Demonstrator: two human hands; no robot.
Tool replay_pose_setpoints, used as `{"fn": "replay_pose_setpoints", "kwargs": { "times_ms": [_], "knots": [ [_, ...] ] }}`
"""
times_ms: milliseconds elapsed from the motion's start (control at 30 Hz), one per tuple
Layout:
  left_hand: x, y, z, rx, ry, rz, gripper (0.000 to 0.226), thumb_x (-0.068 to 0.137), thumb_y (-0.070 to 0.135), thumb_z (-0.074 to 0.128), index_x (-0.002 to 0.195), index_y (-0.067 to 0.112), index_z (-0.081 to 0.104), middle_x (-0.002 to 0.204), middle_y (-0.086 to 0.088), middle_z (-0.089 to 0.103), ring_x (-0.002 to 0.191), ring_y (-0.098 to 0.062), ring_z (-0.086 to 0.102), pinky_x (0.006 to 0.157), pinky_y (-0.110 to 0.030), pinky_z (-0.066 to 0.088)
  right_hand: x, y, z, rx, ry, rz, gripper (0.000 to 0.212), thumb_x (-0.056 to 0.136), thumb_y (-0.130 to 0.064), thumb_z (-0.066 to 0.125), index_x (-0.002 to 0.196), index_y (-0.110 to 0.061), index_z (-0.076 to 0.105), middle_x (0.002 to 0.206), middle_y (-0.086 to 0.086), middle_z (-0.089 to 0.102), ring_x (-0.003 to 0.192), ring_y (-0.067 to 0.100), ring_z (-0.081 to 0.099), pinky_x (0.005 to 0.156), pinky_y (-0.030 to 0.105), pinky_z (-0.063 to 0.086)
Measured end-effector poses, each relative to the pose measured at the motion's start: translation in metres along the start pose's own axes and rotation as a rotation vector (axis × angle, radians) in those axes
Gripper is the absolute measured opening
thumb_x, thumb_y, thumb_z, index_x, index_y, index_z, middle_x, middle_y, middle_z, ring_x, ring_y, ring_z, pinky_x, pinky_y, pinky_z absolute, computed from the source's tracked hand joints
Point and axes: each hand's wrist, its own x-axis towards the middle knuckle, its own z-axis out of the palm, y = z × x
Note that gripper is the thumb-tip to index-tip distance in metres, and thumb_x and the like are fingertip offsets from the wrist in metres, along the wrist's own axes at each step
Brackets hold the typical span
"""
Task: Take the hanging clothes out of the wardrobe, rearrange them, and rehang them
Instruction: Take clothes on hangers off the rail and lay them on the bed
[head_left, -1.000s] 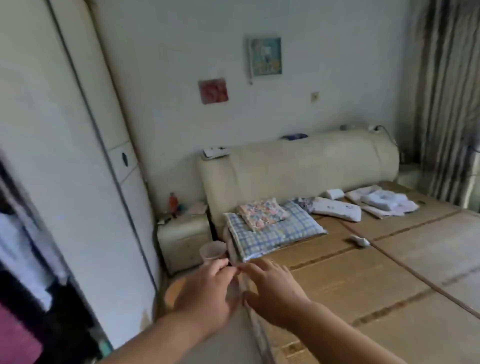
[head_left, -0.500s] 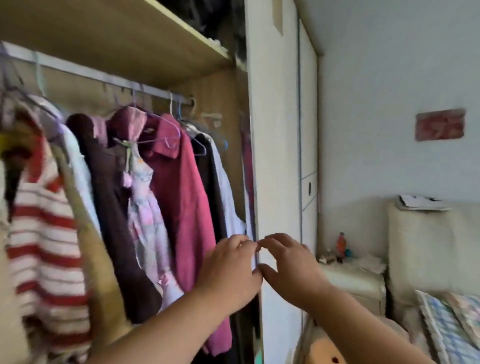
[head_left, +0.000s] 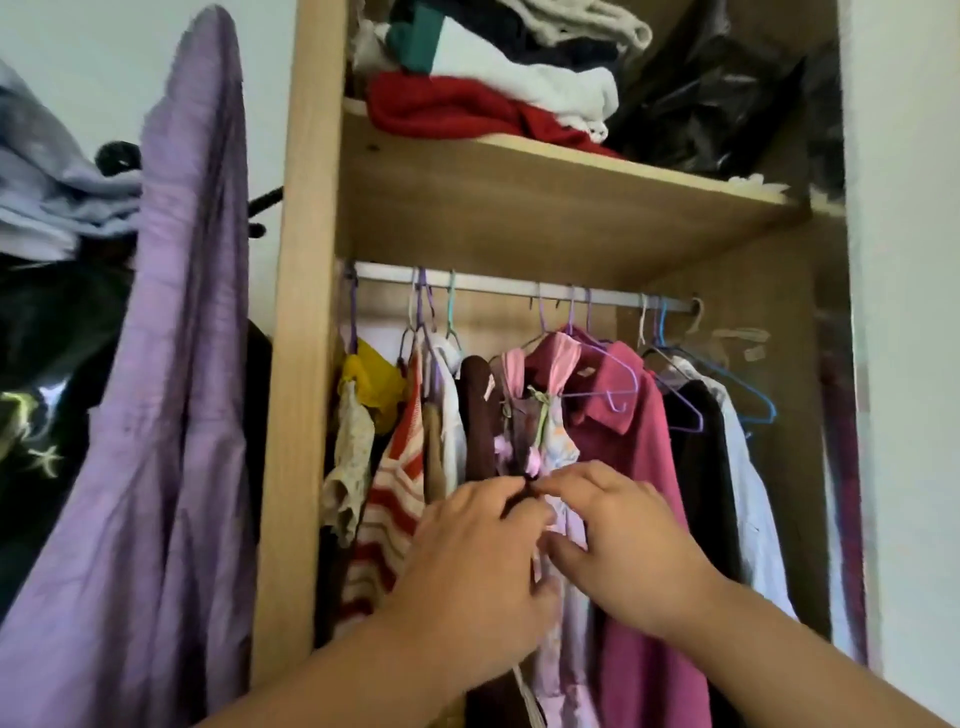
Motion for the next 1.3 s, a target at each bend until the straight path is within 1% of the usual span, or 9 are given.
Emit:
{"fn": "replay_pose_setpoints", "kwargs": {
  "times_ms": [133, 200, 300, 400, 600, 667, 933, 1067, 1300],
  "knots": [
    [0.002, -0.017, -0.046, 0.204, 0.027, -0.067, 0.059, 0.074, 0.055, 0.038, 0.130, 0.041, 0.036, 0.145, 0.011, 0.030, 0.134, -0.014, 0.024, 0.112, -0.039, 0.025, 0.040, -0.020, 0.006, 0.086, 0.029, -0.117, 0.047, 0.079, -0.045, 0.053, 0.126, -0.039, 0.050, 0.122, -0.014, 0.053, 0.118, 0.010, 0.049, 0.098, 0.036, 0.039],
    [0.009, -0.026, -0.077, 0.337, 0.093, -0.066, 0.055, 0.073, 0.052, 0.038, 0.123, 0.036, 0.051, 0.138, 0.003, 0.044, 0.130, -0.020, 0.036, 0.107, -0.039, 0.033, 0.060, -0.030, 0.011, 0.105, 0.043, -0.141, 0.050, 0.080, -0.046, 0.055, 0.129, -0.039, 0.048, 0.125, -0.010, 0.052, 0.117, 0.016, 0.051, 0.098, 0.037, 0.040],
    [0.018, -0.042, -0.113, 0.595, 0.140, 0.026, 0.043, 0.073, 0.045, 0.046, 0.103, 0.023, 0.067, 0.122, -0.008, 0.060, 0.121, -0.031, 0.051, 0.100, -0.044, 0.040, 0.087, -0.041, 0.019, 0.134, 0.038, -0.139, 0.057, 0.082, -0.050, 0.055, 0.135, -0.037, 0.042, 0.130, -0.006, 0.048, 0.119, 0.019, 0.049, 0.099, 0.038, 0.041],
    [0.029, -0.060, -0.132, 0.740, 0.106, 0.050, 0.043, 0.067, 0.040, 0.060, 0.105, 0.021, 0.067, 0.134, -0.012, 0.055, 0.131, -0.035, 0.043, 0.102, -0.050, 0.038, 0.116, -0.047, 0.023, 0.149, 0.028, -0.116, 0.058, 0.084, -0.046, 0.056, 0.137, -0.027, 0.043, 0.128, 0.001, 0.048, 0.118, 0.025, 0.047, 0.096, 0.041, 0.043],
    [0.084, -0.081, -0.163, 0.765, 0.274, -0.093, 0.066, 0.075, 0.046, 0.048, 0.136, 0.023, 0.045, 0.156, -0.017, 0.017, 0.145, -0.034, 0.006, 0.116, -0.047, 0.017, 0.181, -0.047, 0.021, 0.194, 0.017, 0.012, 0.018, 0.086, -0.032, 0.056, 0.091, -0.015, 0.052, 0.104, 0.012, 0.057, 0.100, 0.032, 0.056, 0.078, 0.033, 0.048],
    [0.099, -0.084, -0.165, 0.748, 0.334, -0.126, 0.066, 0.074, 0.049, 0.045, 0.136, 0.025, 0.045, 0.158, -0.015, 0.010, 0.145, -0.034, -0.001, 0.116, -0.049, 0.012, 0.201, -0.042, 0.024, 0.179, 0.027, 0.092, 0.020, 0.086, -0.032, 0.054, 0.091, -0.013, 0.053, 0.103, 0.014, 0.059, 0.097, 0.033, 0.057, 0.072, 0.031, 0.044],
    [0.107, -0.091, -0.159, 0.644, 0.467, -0.066, 0.047, 0.068, 0.049, 0.046, 0.100, 0.026, 0.070, 0.148, -0.008, 0.040, 0.144, -0.034, 0.015, 0.112, -0.051, 0.021, 0.260, -0.033, 0.028, 0.033, -0.071, 0.328, 0.011, 0.084, -0.025, 0.054, 0.084, -0.014, 0.057, 0.108, 0.011, 0.065, 0.102, 0.028, 0.061, 0.071, 0.027, 0.041],
    [0.106, -0.093, -0.157, 0.607, 0.488, -0.049, 0.043, 0.069, 0.049, 0.047, 0.096, 0.026, 0.072, 0.145, -0.006, 0.044, 0.145, -0.032, 0.013, 0.112, -0.049, 0.019, 0.269, -0.037, 0.027, -0.048, -0.038, 0.300, 0.026, 0.088, -0.029, 0.053, 0.106, -0.012, 0.061, 0.112, 0.010, 0.064, 0.104, 0.027, 0.060, 0.071, 0.028, 0.040],
    [0.106, -0.093, -0.157, 0.569, 0.504, -0.031, 0.042, 0.067, 0.049, 0.048, 0.091, 0.026, 0.073, 0.138, -0.005, 0.051, 0.144, -0.033, 0.018, 0.112, -0.050, 0.021, 0.268, -0.032, 0.028, 0.009, -0.004, 0.290, 0.026, 0.086, -0.021, 0.048, 0.107, -0.012, 0.061, 0.110, 0.010, 0.065, 0.101, 0.029, 0.061, 0.074, 0.030, 0.045]
  ]
}}
